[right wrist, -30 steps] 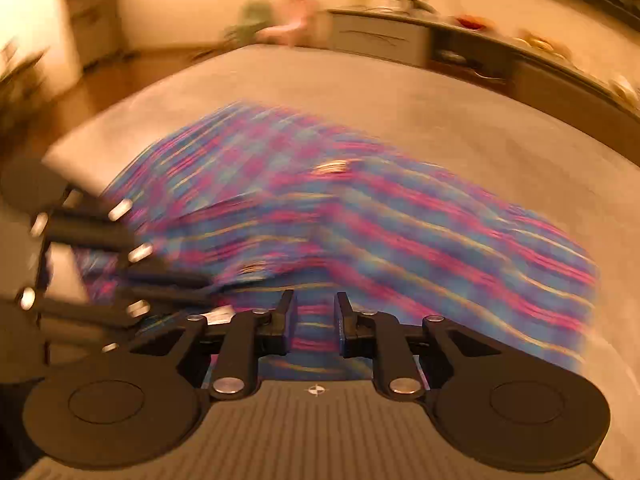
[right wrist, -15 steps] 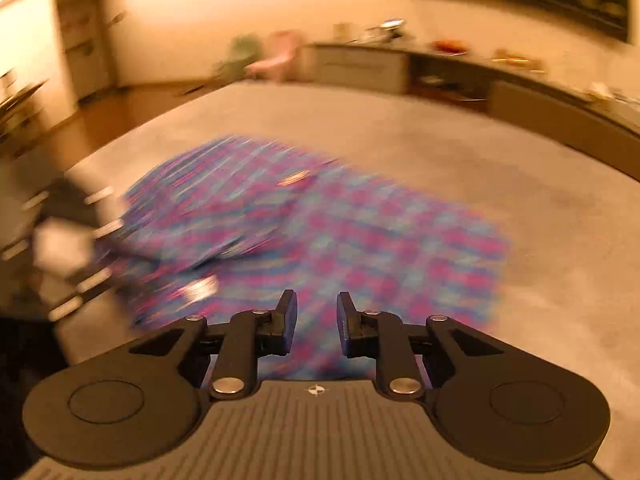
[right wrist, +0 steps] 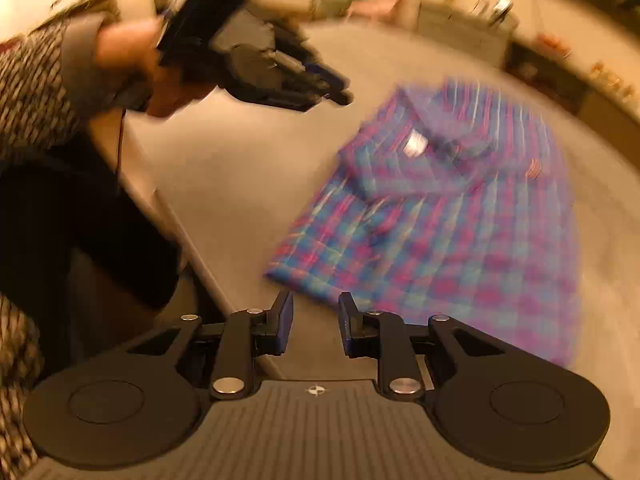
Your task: Fold clothes
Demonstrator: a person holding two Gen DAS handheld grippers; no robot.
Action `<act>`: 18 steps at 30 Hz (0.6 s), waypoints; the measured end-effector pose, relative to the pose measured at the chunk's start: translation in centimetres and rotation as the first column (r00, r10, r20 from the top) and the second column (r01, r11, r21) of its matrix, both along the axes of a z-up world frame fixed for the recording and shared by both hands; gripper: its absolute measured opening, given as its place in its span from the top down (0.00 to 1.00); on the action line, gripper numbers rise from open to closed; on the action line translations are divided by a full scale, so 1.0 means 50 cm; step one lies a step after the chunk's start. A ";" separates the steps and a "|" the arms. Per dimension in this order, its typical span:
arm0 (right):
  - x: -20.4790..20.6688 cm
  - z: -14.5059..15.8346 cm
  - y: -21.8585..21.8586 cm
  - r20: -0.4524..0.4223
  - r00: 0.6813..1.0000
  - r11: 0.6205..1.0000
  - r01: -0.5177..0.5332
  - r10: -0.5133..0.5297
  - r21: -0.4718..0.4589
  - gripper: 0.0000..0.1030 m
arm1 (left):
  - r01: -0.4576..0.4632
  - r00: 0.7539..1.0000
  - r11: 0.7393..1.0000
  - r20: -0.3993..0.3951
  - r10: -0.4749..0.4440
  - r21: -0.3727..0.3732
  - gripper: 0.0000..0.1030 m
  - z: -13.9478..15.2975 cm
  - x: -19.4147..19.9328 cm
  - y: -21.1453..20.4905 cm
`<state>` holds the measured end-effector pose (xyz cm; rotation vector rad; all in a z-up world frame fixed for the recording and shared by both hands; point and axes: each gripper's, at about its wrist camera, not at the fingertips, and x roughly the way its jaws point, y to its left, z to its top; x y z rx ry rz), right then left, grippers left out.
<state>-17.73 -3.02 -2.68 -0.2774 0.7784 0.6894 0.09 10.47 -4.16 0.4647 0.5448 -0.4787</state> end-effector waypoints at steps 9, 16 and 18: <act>0.128 -0.096 -0.057 0.101 0.967 0.950 0.249 -0.234 -0.187 0.76 | 0.200 0.969 0.979 -0.157 -0.192 0.037 0.76 -0.106 -0.041 -0.108; 0.067 -0.065 0.093 -0.054 0.998 0.999 -0.027 0.028 0.021 0.76 | -0.074 0.995 0.997 -0.068 0.075 0.019 0.83 -0.043 0.023 -0.023; 0.105 -0.026 0.078 -0.009 1.000 0.998 -0.014 0.014 0.062 0.76 | -0.046 0.996 0.997 -0.073 0.041 -0.063 0.80 -0.013 0.007 0.003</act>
